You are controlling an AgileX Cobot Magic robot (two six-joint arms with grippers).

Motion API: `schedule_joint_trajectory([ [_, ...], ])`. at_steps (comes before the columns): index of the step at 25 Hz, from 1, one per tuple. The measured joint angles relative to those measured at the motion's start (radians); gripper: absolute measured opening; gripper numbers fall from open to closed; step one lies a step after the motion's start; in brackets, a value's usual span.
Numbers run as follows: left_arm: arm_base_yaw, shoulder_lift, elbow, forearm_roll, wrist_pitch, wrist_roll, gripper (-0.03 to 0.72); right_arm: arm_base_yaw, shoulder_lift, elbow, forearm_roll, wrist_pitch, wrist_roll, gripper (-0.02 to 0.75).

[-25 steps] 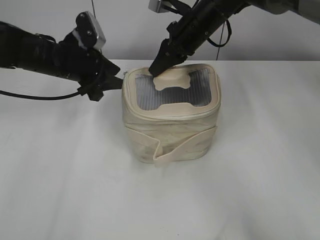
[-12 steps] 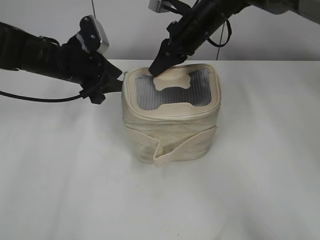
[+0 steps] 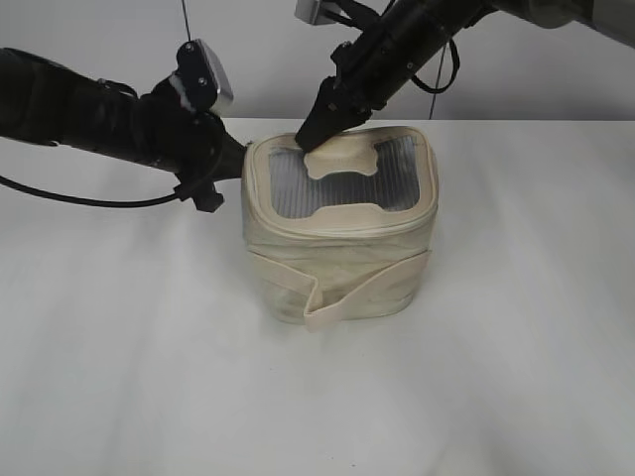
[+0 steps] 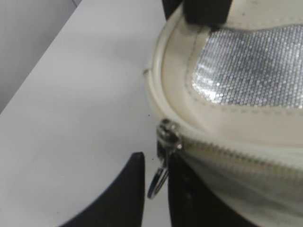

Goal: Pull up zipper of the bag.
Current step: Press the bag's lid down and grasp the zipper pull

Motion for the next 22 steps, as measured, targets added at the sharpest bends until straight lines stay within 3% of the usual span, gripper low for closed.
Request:
schedule_joint_trajectory([
  [2,-0.002,0.0,-0.01,-0.007,0.009,0.0,0.041,0.0,0.0,0.0,0.0,0.0,0.0,0.042],
  [6,-0.004,-0.001,-0.014,0.053,-0.014,-0.046,0.015,0.0,0.0,0.0,0.0,0.0,0.008,0.042],
  [14,-0.003,-0.1,0.026,0.379,-0.028,-0.47,0.01,0.0,0.001,0.0,-0.001,0.0,0.066,0.042],
  [22,-0.019,-0.29,0.215,0.407,-0.056,-0.579,0.01,0.001,0.001,0.0,0.011,0.0,0.087,0.041],
])
